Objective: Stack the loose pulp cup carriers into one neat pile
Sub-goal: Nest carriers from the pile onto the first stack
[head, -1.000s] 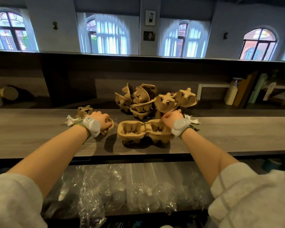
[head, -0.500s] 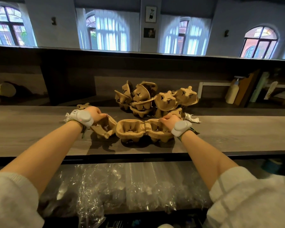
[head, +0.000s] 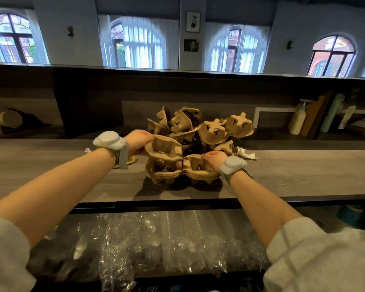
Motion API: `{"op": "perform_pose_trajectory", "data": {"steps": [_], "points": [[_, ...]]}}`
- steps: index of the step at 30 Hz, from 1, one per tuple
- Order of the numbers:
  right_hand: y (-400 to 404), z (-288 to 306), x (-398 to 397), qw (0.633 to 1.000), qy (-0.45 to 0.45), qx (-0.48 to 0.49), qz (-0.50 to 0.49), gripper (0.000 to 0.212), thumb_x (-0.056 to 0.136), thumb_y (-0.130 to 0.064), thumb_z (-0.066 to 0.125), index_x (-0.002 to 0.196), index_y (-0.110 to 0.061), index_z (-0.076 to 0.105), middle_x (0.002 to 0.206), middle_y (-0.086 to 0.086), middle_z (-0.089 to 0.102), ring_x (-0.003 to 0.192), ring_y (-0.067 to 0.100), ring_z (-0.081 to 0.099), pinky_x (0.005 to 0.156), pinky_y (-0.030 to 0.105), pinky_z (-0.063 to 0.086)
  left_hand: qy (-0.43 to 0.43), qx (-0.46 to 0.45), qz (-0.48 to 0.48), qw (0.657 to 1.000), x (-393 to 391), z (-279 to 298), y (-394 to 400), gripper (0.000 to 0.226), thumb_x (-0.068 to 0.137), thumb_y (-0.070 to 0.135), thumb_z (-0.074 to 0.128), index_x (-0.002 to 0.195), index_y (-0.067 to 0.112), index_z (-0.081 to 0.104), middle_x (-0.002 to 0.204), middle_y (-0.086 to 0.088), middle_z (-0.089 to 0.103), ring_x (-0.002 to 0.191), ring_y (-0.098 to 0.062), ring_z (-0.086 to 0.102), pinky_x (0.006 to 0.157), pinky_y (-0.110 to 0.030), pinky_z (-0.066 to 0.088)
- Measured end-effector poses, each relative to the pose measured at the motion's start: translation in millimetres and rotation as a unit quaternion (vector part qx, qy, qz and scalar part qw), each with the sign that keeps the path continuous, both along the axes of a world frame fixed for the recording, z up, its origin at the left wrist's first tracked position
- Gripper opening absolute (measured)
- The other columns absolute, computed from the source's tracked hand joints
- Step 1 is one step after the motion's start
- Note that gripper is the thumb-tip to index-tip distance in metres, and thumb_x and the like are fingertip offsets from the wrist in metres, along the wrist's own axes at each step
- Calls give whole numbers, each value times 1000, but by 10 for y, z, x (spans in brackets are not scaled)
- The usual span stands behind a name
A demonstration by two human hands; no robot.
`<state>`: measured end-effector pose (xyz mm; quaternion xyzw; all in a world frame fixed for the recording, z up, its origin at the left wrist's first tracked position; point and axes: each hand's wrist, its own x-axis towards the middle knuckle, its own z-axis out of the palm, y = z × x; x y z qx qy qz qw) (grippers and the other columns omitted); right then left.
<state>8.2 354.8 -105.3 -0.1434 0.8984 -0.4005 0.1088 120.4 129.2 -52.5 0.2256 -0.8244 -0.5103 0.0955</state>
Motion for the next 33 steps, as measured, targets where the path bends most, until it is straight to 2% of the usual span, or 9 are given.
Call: {"op": "perform_pose_trajectory", "data": {"steps": [4,9,13,19,24,26,28,30,33], "points": [[-15,-23,-4,999,-12,-32,-12,34,96,-30,53,123,-12,64,130,9,60,121,29,53,100,34,40,-32,-83,-28,996,-11,-181,117,30,100,27,42,119,13,60,97,-7,64,86,-22,63,69,-32,54],[-13,-39,-5,999,-12,-48,-10,33,96,-28,53,122,-11,65,128,11,61,119,30,54,97,34,42,-53,-200,-12,978,1,-336,98,27,99,31,41,103,19,65,102,-11,66,82,-21,57,69,-33,48],[-20,-34,-20,999,-19,-31,-10,36,96,-32,52,125,-13,62,132,8,59,123,29,51,100,34,41,-68,-285,-11,956,0,-411,34,34,98,32,43,103,14,71,102,-10,71,86,-21,62,79,-33,50],[-38,-17,-21,1000,-20,-6,-2,39,97,-36,49,128,-14,60,136,7,56,125,29,50,104,37,39,-90,-369,-21,925,29,-435,44,32,97,27,42,103,19,72,93,-3,72,82,-19,64,71,-29,52],[-38,-28,-23,1000,-20,-5,-2,40,96,-37,50,128,-15,59,136,7,56,124,29,51,103,36,39,-88,-371,-10,924,-5,-473,-33,42,98,38,42,70,16,66,67,-4,62,64,-18,59,61,-27,47],[-43,-32,-26,1000,-21,-10,-2,40,96,-36,50,128,-14,60,136,7,56,124,29,51,102,36,39,-80,-409,14,909,5,-464,-137,39,97,43,41,91,19,71,95,-10,65,87,-22,61,74,-32,50],[-42,-30,-42,1000,-21,-14,-6,39,96,-35,51,128,-14,60,136,7,57,124,29,51,103,36,40,-90,-455,39,885,0,-472,-282,45,94,47,44,127,19,58,131,-15,49,122,-32,45,96,-43,44],[-52,-27,-48,1000,-24,-14,-8,39,96,-35,51,128,-15,60,136,7,57,125,29,51,106,37,40,-121,-451,72,881,7,-501,-455,61,89,52,51,140,20,43,144,-16,36,136,-35,29,106,-49,35],[-69,-30,-55,999,-32,-24,-6,38,97,-33,51,128,-14,60,135,8,57,124,29,51,106,36,40,-171,-420,120,883,3,-553,-728,75,81,57,58,143,20,36,149,-19,26,141,-39,17,111,-53,28]]}}
